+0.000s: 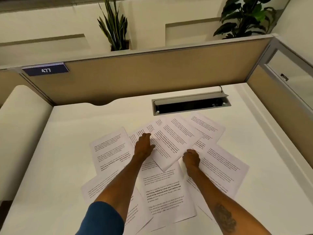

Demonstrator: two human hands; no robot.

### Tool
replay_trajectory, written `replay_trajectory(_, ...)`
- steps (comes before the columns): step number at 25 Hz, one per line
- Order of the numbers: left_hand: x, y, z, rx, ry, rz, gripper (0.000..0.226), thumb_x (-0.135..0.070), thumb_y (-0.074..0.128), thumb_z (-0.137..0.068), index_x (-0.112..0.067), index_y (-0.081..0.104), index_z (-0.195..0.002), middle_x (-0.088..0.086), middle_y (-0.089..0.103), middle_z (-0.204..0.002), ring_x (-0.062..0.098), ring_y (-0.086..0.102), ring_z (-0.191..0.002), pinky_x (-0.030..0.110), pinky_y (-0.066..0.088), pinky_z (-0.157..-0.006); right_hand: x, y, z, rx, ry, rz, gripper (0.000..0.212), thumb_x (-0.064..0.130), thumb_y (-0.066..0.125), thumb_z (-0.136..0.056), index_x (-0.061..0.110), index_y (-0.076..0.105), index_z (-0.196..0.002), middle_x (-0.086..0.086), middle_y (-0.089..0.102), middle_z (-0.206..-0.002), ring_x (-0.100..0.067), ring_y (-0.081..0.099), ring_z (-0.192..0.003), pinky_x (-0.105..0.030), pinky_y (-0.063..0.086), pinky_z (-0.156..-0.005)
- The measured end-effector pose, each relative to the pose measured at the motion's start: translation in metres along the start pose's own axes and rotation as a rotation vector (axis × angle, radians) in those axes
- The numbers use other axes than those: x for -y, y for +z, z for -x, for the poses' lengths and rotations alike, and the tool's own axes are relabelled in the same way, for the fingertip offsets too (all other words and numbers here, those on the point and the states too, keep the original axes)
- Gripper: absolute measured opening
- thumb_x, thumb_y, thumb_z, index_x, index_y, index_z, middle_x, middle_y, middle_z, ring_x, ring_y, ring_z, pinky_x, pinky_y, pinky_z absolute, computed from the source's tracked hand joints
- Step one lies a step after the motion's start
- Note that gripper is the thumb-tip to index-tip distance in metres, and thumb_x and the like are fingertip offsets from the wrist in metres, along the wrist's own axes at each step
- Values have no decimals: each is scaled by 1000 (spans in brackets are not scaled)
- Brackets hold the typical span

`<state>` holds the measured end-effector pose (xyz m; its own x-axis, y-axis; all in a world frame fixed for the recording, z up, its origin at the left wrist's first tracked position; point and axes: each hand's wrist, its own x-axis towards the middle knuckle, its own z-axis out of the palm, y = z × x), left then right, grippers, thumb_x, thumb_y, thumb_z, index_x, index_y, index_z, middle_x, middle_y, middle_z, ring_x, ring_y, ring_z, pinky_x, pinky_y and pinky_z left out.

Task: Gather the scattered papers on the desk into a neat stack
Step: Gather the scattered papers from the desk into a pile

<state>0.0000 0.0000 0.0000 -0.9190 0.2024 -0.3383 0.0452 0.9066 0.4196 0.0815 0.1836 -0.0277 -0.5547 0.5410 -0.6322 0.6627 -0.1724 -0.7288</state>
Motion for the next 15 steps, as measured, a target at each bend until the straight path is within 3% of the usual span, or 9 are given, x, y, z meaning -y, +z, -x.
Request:
replay_trajectory(5,-3,4,-20,-39,-52,23,73,-28,70,-93,-8,35,-154,10,35,-160,29,36,-148,45,35,-119,-6,8,-13,-83,83,-105,36,-1,51,-95,-6,58,-130,-23,64,-128,-36,66,-109,-40,56,-86)
replay_trajectory(9,-1,10,-29,53,-94,2,89,-32,77,-87,-7,27,-156,11,30,-161,31,33,-149,48,34,-119,-1,22,-12,-181,146,-198,45,1,53,-96,2,50,-141,-21,58,-139,-37,61,-123,-48,54,-101)
replay_trajectory(15,-2,14,-38,80,-97,-84,97,-32,81,-82,-10,24,-157,11,27,-161,34,28,-149,54,29,-119,4,37,-11,-174,196,-307,55,6,64,-92,8,43,-143,-20,55,-138,-38,60,-119,-48,53,-96)
